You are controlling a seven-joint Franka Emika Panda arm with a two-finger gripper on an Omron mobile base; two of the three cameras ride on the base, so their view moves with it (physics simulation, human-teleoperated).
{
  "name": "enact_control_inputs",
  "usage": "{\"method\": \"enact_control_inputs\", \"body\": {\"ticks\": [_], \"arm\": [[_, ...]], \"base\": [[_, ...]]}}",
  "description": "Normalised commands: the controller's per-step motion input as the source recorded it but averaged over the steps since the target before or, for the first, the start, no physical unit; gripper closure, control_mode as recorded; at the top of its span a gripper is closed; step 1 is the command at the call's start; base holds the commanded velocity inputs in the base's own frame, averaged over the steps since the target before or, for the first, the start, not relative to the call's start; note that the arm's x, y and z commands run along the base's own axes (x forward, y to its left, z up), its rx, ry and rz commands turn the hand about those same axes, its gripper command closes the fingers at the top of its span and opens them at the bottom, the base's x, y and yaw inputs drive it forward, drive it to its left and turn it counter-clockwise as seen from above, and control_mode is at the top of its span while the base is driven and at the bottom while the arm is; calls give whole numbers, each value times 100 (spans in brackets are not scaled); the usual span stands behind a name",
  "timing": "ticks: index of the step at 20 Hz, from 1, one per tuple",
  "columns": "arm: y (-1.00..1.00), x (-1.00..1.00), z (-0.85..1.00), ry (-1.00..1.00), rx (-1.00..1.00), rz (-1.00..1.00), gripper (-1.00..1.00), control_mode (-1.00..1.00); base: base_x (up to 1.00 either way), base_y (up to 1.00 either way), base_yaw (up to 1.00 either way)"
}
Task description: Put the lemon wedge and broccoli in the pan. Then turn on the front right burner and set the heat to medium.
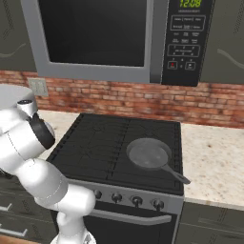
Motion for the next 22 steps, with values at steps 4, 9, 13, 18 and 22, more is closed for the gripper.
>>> {"method": "enact_control_inputs", "body": {"ticks": [4, 9, 13, 18, 22], "arm": [[8, 14, -25, 6, 0, 0, -100, -100], [6, 0, -35, 4, 0, 0, -100, -100], [9, 0, -29, 3, 0, 0, -100, -100], [4, 0, -26, 0, 0, 0, -100, -100], [0, 0, -22, 0, 0, 0, -100, -100]], "base": [[0, 0, 0], [0, 0, 0], [0, 0, 0], [0, 0, 0], [0, 0, 0]]}}
